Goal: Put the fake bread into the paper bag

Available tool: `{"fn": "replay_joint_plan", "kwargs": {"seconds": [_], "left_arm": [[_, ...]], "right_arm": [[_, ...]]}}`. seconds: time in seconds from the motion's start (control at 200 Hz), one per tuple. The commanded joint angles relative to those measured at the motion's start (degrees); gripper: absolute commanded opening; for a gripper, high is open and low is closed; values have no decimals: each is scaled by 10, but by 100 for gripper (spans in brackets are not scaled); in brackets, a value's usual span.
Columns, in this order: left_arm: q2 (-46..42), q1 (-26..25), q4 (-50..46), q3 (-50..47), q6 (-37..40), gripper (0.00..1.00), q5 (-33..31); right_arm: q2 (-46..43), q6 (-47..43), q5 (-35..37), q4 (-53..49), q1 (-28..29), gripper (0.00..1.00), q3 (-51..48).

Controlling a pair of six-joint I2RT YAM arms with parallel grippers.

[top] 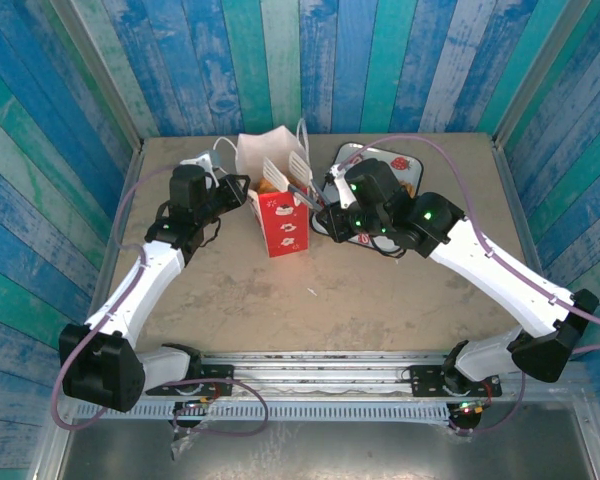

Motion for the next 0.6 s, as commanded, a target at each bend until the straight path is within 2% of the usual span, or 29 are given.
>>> {"fn": "replay_joint_plan", "kwargs": {"seconds": [0.0, 0.185, 0.431, 0.596], "left_arm": [[-27, -2, 4, -5, 6, 38, -3], [-38, -2, 8, -1, 9, 44, -3], [-70, -2, -13, 34, 41, 69, -24], [-119, -2, -27, 32, 83, 86, -73]], "right_arm": [[-14, -10, 25, 21, 4, 38, 26], [-16, -24, 32, 20, 4, 37, 52], [-19, -53, 29, 27, 4, 37, 122], [-36, -78, 64, 19, 2, 32, 162]]}}
